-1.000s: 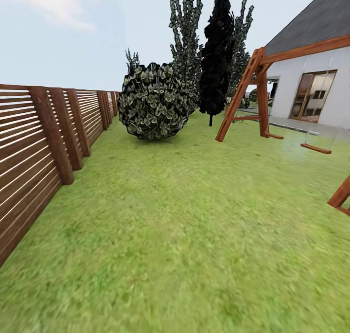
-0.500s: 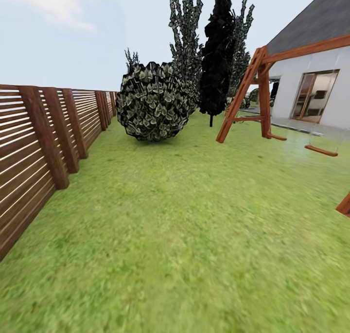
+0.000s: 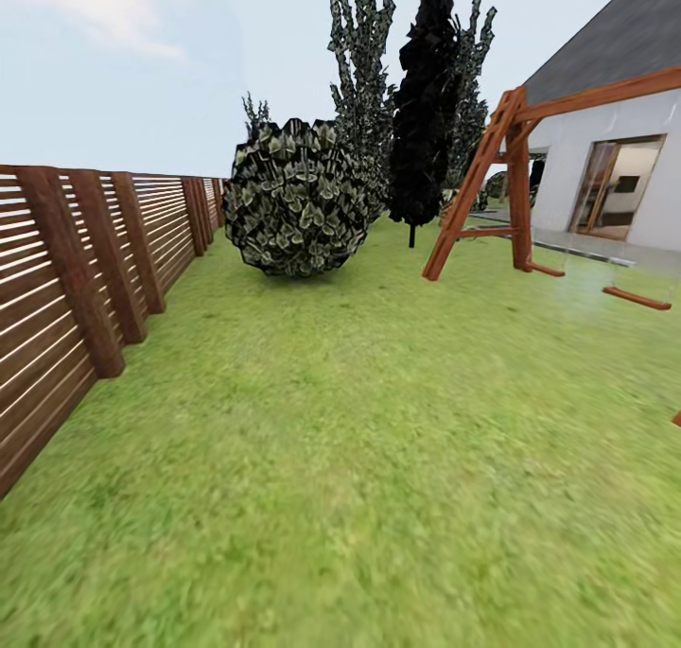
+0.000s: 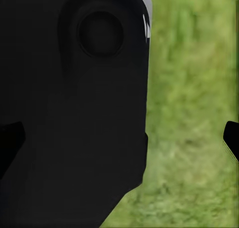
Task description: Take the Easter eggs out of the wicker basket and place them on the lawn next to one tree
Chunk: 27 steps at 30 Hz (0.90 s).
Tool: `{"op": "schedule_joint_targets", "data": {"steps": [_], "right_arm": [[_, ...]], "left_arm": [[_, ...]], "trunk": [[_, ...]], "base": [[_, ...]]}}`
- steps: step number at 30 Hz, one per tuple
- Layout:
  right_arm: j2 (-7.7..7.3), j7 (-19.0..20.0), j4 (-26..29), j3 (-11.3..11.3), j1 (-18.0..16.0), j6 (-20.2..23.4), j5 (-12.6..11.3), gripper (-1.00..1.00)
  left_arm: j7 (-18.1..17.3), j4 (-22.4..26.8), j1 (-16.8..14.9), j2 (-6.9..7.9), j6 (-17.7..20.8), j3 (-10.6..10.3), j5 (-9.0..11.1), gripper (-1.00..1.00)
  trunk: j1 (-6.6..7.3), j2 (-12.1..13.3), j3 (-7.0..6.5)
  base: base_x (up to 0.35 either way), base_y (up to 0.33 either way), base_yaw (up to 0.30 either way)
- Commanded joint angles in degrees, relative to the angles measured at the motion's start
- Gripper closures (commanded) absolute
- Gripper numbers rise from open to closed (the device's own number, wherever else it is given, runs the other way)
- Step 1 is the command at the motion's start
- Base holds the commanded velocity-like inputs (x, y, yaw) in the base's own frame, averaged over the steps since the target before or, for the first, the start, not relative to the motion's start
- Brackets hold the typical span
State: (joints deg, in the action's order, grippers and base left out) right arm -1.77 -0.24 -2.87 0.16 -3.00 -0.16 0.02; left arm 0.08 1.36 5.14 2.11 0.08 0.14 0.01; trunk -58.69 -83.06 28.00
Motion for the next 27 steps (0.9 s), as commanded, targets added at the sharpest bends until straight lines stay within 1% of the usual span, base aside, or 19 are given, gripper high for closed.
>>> {"op": "schedule_joint_targets", "data": {"steps": [1, 9, 27], "right_arm": [[-0.01, 0.0, -0.1, 0.0, -0.1, 0.0, 0.0, -1.0], [0.01, 0.0, -0.1, 0.0, -0.1, 0.0, 0.0, -1.0], [0.01, 0.0, -0.1, 0.0, -0.1, 0.0, 0.0, -1.0]], "left_arm": [[0.0, 0.1, 0.0, 0.0, 0.0, 0.0, 0.0, -1.0], [0.0, 0.1, 0.0, 0.0, 0.0, 0.0, 0.0, -1.0], [0.0, 0.1, 0.0, 0.0, 0.0, 0.0, 0.0, -1.0]], "trunk": [[-0.03, 0.0, 0.04], [-0.03, 0.0, 0.11], [-0.03, 0.0, 0.12]], "base": [[0.336, 0.0, -0.005], [0.336, 0.0, -0.171], [0.335, 0.0, -0.006]]}}
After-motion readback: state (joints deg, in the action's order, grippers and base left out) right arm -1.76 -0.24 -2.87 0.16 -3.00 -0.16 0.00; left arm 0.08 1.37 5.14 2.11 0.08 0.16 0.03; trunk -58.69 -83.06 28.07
